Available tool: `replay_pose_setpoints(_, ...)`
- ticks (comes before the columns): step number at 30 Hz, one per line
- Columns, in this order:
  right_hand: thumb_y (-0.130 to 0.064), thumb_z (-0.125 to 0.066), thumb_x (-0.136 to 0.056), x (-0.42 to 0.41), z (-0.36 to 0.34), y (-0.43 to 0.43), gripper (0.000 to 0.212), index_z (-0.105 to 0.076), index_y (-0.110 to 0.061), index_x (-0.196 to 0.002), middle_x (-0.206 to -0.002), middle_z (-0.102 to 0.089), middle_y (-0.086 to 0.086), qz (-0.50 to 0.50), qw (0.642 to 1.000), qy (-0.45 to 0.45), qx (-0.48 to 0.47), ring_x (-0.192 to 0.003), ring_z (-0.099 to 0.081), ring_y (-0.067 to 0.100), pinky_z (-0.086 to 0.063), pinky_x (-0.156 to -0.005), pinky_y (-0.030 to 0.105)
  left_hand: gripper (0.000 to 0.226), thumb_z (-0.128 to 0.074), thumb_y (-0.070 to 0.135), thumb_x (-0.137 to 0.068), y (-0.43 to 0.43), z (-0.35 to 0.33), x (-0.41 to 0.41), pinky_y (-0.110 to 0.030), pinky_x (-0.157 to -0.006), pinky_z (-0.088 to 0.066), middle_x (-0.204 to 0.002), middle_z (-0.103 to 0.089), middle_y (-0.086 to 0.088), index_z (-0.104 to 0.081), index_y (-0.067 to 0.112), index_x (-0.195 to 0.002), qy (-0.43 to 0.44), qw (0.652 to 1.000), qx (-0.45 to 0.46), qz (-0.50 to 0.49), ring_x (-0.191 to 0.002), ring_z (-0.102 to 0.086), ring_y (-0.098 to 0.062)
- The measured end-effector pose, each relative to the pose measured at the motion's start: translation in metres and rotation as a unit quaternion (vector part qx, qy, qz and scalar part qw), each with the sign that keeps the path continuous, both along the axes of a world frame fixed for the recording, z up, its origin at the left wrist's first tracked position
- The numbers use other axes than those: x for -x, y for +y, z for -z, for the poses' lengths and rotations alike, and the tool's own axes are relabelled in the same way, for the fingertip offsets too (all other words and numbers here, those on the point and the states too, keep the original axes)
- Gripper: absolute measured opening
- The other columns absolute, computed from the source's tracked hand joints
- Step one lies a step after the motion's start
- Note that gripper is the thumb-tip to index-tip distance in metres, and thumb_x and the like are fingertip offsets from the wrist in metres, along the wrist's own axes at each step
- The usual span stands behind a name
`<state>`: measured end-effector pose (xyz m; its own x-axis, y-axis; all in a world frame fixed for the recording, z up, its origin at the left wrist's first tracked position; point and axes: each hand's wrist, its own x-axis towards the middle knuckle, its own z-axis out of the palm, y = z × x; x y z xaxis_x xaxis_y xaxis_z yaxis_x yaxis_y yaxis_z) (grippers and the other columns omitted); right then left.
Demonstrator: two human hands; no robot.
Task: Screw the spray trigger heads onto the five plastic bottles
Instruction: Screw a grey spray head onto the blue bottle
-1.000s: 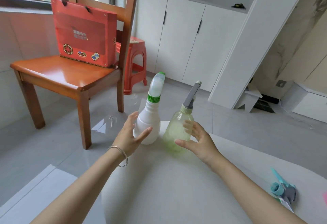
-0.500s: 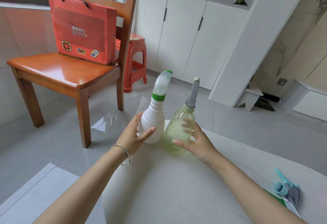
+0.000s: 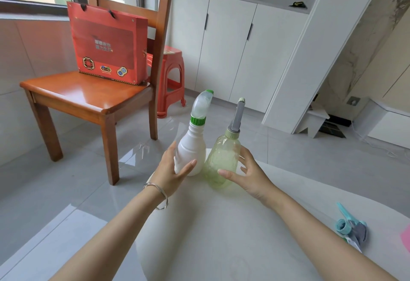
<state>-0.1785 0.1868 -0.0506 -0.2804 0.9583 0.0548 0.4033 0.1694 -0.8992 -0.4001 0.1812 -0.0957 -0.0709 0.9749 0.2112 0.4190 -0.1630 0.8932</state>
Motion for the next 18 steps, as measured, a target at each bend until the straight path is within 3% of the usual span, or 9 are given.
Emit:
replay_pose_setpoints(7, -0.052, -0.07, -0.067, -0.037, -0.04, -0.046, 0.087, -0.026, -0.039, -0.141, -0.15, -0.029, -0.019, 0.026, 0.999, -0.002, -0.044, -0.138, -0.028, 0.001, -0.022, -0.114, 0.027, 0.081, -0.058, 0.048, -0.085, -0.058, -0.02, -0.011, -0.027, -0.105, -0.028, -0.154, -0.029, -0.004, -0.016, 0.019, -0.148, 0.061, 0.998, -0.001, -0.02, -0.138, -0.034, -0.02)
replay_pose_setpoints(11, -0.055, -0.071, -0.066, -0.075, -0.065, -0.083, 0.081, -0.031, -0.044, -0.137, -0.147, -0.034, -0.022, 0.039, 0.997, -0.007, -0.072, -0.137, -0.028, -0.004, -0.022, -0.115, 0.027, 0.081, -0.056, 0.049, -0.086, -0.093, -0.037, -0.031, -0.033, -0.112, -0.028, -0.155, -0.028, -0.004, -0.018, 0.015, -0.149, 0.083, 0.997, 0.006, -0.003, -0.14, -0.031, -0.02)
replay_pose_setpoints(18, -0.064, -0.067, -0.063, -0.167, -0.099, -0.158, 0.074, -0.032, -0.06, -0.128, -0.137, -0.033, -0.037, 0.101, 0.982, -0.08, -0.136, -0.128, -0.03, -0.012, -0.021, -0.108, 0.021, 0.077, -0.057, 0.048, -0.086, -0.121, -0.072, -0.119, -0.031, -0.113, -0.027, -0.153, -0.033, -0.003, -0.024, 0.014, -0.146, 0.101, 0.992, -0.017, 0.076, -0.14, -0.032, -0.017)
